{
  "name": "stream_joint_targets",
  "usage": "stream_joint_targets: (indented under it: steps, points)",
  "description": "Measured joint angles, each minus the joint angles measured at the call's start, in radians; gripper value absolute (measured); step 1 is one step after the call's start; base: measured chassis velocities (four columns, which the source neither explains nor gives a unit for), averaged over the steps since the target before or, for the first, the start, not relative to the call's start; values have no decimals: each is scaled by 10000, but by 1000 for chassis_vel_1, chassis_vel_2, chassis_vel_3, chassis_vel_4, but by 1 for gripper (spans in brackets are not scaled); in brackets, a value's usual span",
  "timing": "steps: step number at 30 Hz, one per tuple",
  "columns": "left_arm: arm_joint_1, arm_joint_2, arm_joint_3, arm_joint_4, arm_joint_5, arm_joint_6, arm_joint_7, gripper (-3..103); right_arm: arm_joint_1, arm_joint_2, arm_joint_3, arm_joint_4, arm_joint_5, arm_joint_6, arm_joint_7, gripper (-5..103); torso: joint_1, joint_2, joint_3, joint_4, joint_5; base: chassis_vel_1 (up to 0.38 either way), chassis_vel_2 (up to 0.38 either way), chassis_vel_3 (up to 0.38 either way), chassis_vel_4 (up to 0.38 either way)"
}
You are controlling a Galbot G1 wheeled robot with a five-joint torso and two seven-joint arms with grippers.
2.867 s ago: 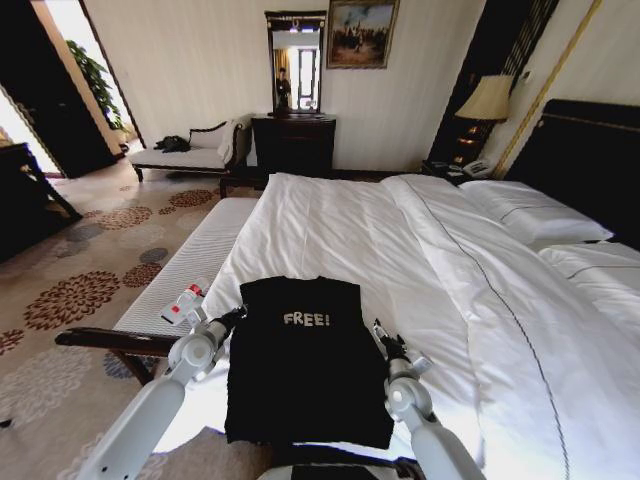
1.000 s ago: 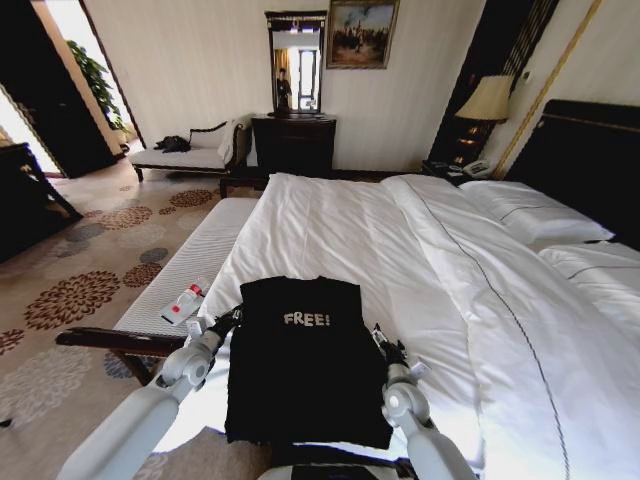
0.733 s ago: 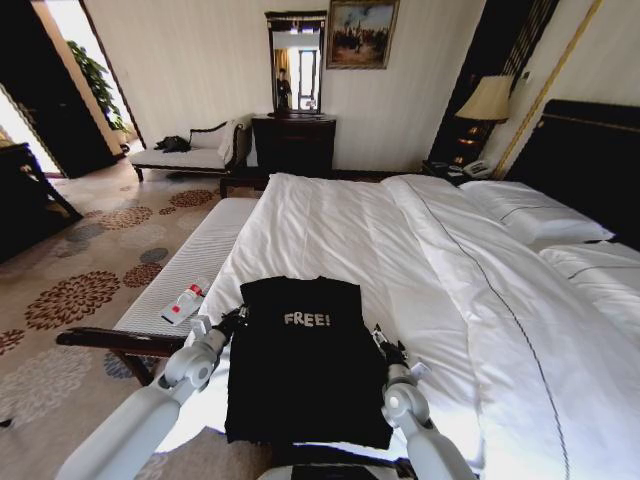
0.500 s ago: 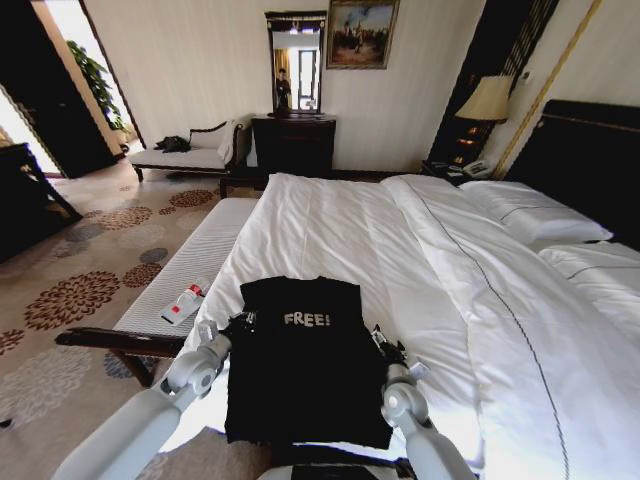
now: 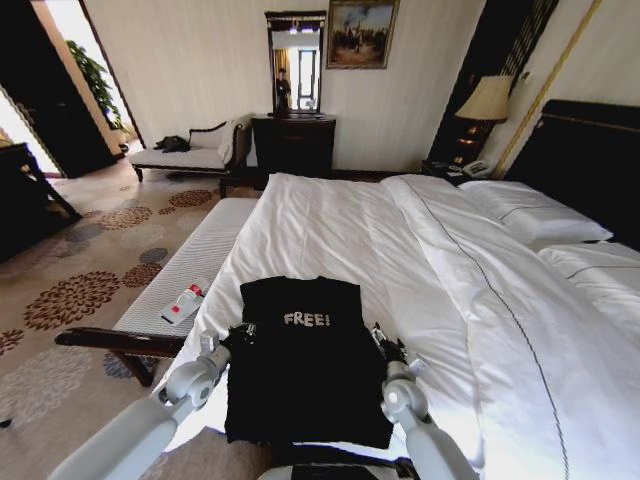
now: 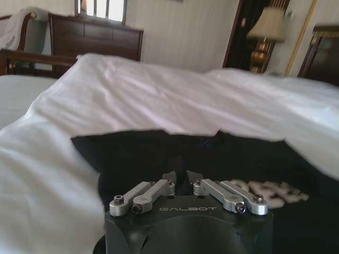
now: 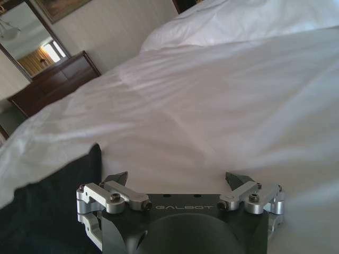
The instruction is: Fold the clothes on the bed.
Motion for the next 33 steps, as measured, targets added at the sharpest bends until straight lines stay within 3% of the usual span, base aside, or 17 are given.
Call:
stream_joint_targets:
  steps: [1,3,4,7,9,12,13,17,19,23,33]
  points:
    - [65,-29,-77,-145,-118,-237,101,15,202,-149,-22,-4,219,-54,-16,100,0,0,0,1,-1,0,0,0,0]
    - [13,-117,-170,-543,-526,-744,412,26,746,-620,-80,-230,562,-148,-95,100,0,0,0,4,1,0,0,0,0]
    - [13,-117,-170,-543,-526,-744,412,26,746,-620,-80,-230,562,-148,-95,100,0,0,0,4,1,0,0,0,0]
    - [-156,-339,-469,-999,-1166,-990,583,42,1695,-1476,-468,-1060,956,-251,-217,100,-1,0,0,-5,-1,0,0,0,0]
    - [-209,-506,-706,-1101,-1465,-947,548,47,2153,-1769,-740,-1509,1197,-318,-324,100,0,0,0,-2,0,0,0,0,0]
    - [-361,-1078,-1497,-1022,-2047,-237,-194,58,3144,-2100,-1389,-2583,1610,-495,-787,100,1,0,1,0,-3,0,0,0,0]
    - [-361,-1078,-1497,-1022,-2047,-237,-194,58,3144,-2100,-1389,-2583,1610,-495,-787,100,1,0,1,0,-3,0,0,0,0]
    - [-547,-1898,-2840,73,-2129,1309,-2086,80,3979,-2024,-2110,-3558,1970,-567,-1666,100,0,0,0,0,-6,0,0,0,0]
    - [-563,-1999,-3071,356,-2098,1446,-2251,80,4081,-1963,-2214,-3713,1975,-567,-1802,100,0,0,1,1,-6,0,0,0,0]
    - [-480,-2209,-3886,1257,-2206,1618,-2454,98,4556,-1557,-2559,-4346,2001,-469,-2357,100,1,0,1,1,-6,0,0,0,0]
    - [-182,-2268,-4302,1172,-2199,1630,-2481,100,5254,-1212,-2900,-4759,2852,-376,-3141,103,1,0,0,2,-4,0,0,0,0]
